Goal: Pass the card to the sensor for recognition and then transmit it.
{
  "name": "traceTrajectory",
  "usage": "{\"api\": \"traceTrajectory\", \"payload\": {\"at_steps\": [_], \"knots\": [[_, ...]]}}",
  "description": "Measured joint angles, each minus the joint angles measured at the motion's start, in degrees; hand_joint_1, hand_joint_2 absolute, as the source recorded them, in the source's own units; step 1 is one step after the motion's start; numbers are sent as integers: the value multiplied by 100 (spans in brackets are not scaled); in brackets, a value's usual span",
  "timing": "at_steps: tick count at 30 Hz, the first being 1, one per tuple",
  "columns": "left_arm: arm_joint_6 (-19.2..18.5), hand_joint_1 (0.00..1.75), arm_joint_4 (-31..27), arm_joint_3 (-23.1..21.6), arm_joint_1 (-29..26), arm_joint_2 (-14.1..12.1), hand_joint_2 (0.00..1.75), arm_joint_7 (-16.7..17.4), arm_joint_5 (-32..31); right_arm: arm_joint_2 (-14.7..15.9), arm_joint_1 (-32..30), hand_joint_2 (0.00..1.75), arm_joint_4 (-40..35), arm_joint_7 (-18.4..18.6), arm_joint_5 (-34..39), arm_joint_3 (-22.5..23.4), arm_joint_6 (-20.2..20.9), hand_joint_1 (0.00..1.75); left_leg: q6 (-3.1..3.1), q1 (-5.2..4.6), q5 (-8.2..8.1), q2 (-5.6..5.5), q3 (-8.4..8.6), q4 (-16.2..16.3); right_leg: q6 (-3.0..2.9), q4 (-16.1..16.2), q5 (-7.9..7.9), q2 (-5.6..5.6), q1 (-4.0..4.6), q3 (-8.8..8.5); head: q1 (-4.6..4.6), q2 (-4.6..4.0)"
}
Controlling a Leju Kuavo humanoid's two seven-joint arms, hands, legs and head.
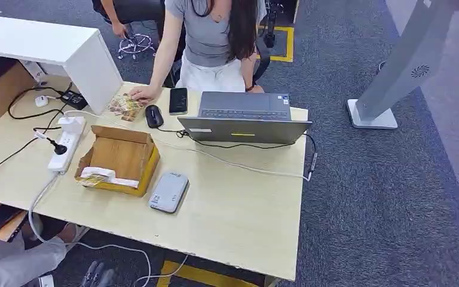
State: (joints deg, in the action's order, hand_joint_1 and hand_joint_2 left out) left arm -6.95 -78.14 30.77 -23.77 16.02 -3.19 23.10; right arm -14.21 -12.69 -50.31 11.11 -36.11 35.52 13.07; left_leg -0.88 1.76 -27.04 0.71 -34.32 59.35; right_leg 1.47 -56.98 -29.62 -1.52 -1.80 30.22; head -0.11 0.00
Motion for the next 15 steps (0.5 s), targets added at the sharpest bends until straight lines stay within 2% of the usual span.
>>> {"api": "traceTrajectory", "payload": {"at_steps": [8,15], "knots": [[-303,0,-1380,-7,-228,90,175,-264,210,-46,-60,0,9,690,-777,430,35,0,0,0,0,-1,0,0,0,0,0,-1,0,-1,0,0],[-564,0,-2621,96,-197,131,175,-509,-13,-81,-104,0,7,1244,-1432,719,199,0,0,0,0,-2,0,-1,0,-1,0,-2,0,-2,0,0]]}}
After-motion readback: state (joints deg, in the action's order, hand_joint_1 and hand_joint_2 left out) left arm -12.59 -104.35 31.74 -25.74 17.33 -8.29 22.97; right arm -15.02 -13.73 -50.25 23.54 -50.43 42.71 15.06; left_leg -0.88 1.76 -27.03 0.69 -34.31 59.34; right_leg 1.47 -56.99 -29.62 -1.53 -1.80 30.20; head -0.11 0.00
